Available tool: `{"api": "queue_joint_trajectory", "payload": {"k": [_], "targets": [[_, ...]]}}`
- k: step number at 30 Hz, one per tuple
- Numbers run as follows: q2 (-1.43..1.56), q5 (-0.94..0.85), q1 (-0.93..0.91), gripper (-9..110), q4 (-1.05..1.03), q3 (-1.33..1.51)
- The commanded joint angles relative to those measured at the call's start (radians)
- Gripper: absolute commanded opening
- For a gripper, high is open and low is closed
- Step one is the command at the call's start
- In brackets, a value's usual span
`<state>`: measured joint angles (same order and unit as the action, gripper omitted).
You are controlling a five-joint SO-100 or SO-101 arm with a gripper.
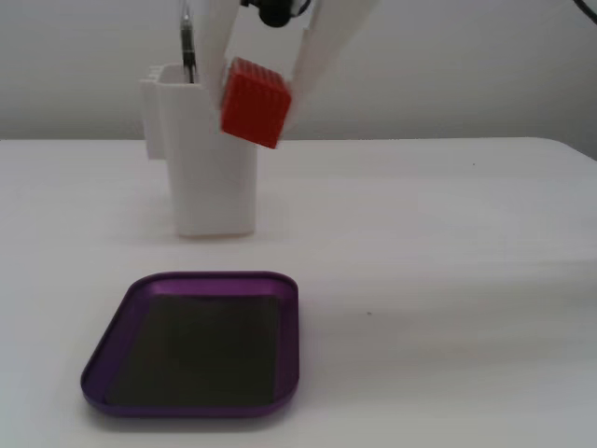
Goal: Remove the cube from the box.
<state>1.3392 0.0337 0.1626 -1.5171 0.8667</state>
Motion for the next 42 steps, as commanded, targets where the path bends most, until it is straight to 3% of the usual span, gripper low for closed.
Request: {"api": "queue_joint_trajectory", "payload": {"k": [1,16,23,36,42], "targets": [[0.123,0.005,-0.005,-1,-0.008,0.153],[0.362,-0.008,-0.003,-1,0.520,0.960],[0.360,-0.008,-0.005,-1,0.687,1.051],[0.360,-0.006,-0.005,0,0.692,1.088],[0.365,-0.006,-0.003,12,0.680,1.088]]}}
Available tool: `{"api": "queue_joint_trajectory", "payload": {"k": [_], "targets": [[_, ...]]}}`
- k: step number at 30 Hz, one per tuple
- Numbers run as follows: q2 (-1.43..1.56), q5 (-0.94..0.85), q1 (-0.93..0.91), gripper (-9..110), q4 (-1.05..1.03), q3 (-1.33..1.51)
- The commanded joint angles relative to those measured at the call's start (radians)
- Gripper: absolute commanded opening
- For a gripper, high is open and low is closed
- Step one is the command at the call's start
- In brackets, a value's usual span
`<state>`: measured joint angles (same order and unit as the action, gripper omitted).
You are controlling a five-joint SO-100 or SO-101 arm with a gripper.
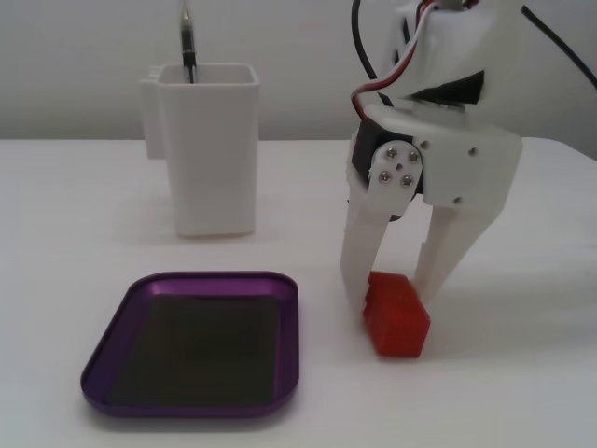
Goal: Remove the cube from the box.
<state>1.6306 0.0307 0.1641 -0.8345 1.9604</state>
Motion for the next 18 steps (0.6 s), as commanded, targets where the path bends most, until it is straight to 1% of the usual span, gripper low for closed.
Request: {"api": "queue_joint_trajectory", "payload": {"k": [1,5,9,14,18], "targets": [[0.078,-0.003,-0.005,14,-0.003,-0.006],[0.086,-0.003,-0.003,21,-0.021,-0.012],[0.141,-0.008,-0.003,23,-0.132,-0.044],[0.348,-0.077,0.003,22,-0.189,-0.060],[0.574,-0.071,0.003,22,-0.236,-0.044]]}}
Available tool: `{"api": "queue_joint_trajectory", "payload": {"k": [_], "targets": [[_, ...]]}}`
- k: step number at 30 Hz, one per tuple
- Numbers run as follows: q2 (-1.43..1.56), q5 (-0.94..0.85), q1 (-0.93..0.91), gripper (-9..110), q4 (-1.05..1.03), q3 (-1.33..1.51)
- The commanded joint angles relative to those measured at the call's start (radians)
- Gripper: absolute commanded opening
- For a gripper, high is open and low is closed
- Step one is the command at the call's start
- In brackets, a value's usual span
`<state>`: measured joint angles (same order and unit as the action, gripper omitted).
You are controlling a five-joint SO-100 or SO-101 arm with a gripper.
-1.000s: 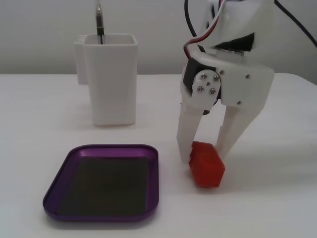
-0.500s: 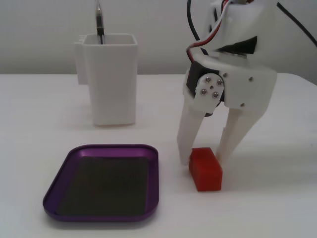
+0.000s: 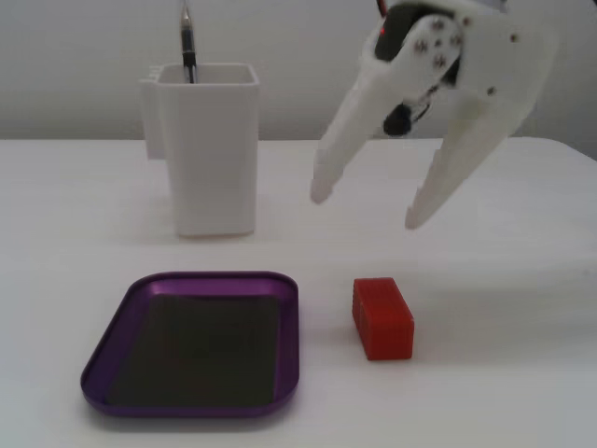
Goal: Remove the cube from the box.
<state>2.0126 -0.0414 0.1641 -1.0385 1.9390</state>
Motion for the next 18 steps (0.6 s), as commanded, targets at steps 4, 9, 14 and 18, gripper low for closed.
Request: {"api": "queue_joint_trajectory", "payload": {"k": [4,9,14,18], "targets": [[0.436,0.005,0.003,22,-0.035,0.103],[0.738,0.006,-0.006,23,0.032,0.362],[1.006,0.005,-0.006,23,0.084,0.663],[1.193,-0.006,-0.008,22,0.098,0.841]]}}
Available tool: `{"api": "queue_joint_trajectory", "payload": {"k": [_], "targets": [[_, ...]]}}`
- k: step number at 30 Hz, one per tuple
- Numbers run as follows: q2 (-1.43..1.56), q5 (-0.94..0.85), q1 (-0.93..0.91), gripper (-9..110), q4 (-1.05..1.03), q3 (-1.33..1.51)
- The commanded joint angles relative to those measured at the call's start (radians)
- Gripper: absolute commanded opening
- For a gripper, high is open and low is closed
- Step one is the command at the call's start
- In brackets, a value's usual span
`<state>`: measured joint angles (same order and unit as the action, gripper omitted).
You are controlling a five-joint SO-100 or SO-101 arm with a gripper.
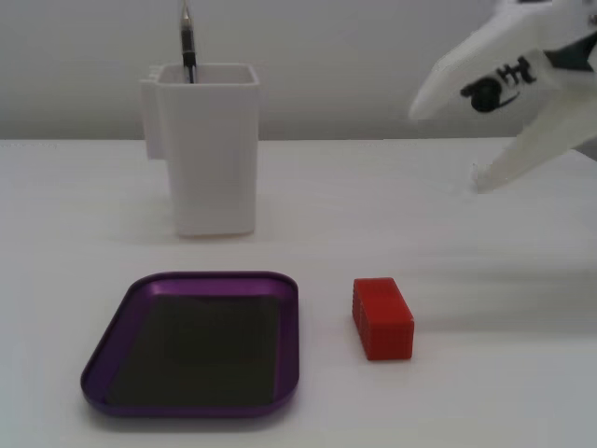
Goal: Remove the cube from the box.
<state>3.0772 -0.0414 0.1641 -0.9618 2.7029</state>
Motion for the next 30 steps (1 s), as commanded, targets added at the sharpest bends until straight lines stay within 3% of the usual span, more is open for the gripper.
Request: {"api": "queue_joint_trajectory", "payload": {"k": [1,7,23,30], "targets": [[0.173,-0.006,-0.008,22,0.020,0.107],[0.391,0.003,-0.008,22,0.014,0.261],[0.382,0.005,-0.071,21,0.011,0.428],[0.382,0.003,-0.067,-1,0.009,0.428]]}}
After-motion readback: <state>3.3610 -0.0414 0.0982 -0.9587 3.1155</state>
